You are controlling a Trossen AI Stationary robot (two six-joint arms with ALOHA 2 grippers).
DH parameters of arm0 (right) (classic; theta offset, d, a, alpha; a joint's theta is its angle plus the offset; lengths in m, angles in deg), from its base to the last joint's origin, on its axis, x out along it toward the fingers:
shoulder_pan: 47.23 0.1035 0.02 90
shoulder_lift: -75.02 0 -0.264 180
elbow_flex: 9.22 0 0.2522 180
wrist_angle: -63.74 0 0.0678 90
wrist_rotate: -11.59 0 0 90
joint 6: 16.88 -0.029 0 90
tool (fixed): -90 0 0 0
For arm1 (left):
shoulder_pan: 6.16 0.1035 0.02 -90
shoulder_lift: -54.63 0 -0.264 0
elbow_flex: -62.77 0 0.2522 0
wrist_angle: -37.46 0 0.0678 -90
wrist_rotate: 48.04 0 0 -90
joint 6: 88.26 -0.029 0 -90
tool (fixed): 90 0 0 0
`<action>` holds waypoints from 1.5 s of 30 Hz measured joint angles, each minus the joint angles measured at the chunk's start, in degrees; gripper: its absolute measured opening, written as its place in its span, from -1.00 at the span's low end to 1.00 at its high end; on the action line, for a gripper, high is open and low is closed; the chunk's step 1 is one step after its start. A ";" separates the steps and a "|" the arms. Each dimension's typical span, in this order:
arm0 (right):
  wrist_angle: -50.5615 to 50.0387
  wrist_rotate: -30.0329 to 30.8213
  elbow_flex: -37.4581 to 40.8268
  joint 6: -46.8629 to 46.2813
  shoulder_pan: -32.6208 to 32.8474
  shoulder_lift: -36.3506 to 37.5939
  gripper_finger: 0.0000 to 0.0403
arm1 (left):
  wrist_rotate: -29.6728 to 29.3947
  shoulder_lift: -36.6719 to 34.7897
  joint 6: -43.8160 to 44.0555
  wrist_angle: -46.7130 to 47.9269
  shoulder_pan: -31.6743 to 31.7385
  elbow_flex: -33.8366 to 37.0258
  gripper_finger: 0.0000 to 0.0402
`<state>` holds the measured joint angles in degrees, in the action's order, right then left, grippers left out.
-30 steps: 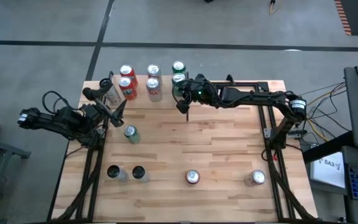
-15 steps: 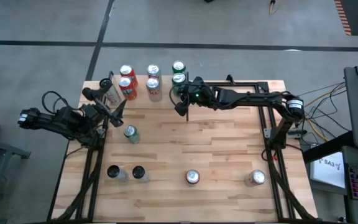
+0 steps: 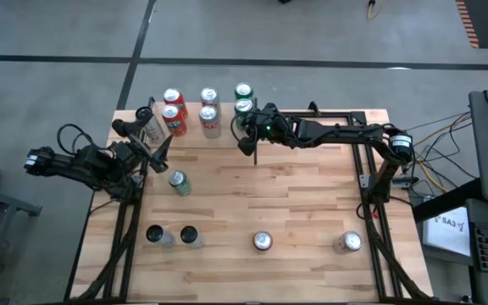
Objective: Place canned beverage on shelf
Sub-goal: Put the bottom green soda can aligned with the other green soda can on the shelf, then put the right white and blue soda can on the shelf
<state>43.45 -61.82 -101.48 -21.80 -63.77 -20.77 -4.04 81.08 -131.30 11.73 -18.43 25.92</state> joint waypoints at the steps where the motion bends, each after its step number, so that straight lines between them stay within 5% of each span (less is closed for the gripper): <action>1: 0.00 0.01 0.00 0.12 -0.03 0.00 -0.92 | 0.00 0.00 0.01 0.00 -0.01 0.00 0.80; 35: -1.18 -0.09 -1.93 -0.47 3.78 0.69 -0.92 | 1.02 -0.20 0.27 0.62 0.01 0.00 0.80; 45: -15.66 -0.25 -10.01 -0.71 9.65 1.89 -0.92 | 8.04 3.36 4.05 1.12 -0.01 -0.46 0.80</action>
<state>27.79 -62.07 -111.49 -22.51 -54.12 -18.88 4.00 84.45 -127.25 12.85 -18.44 25.46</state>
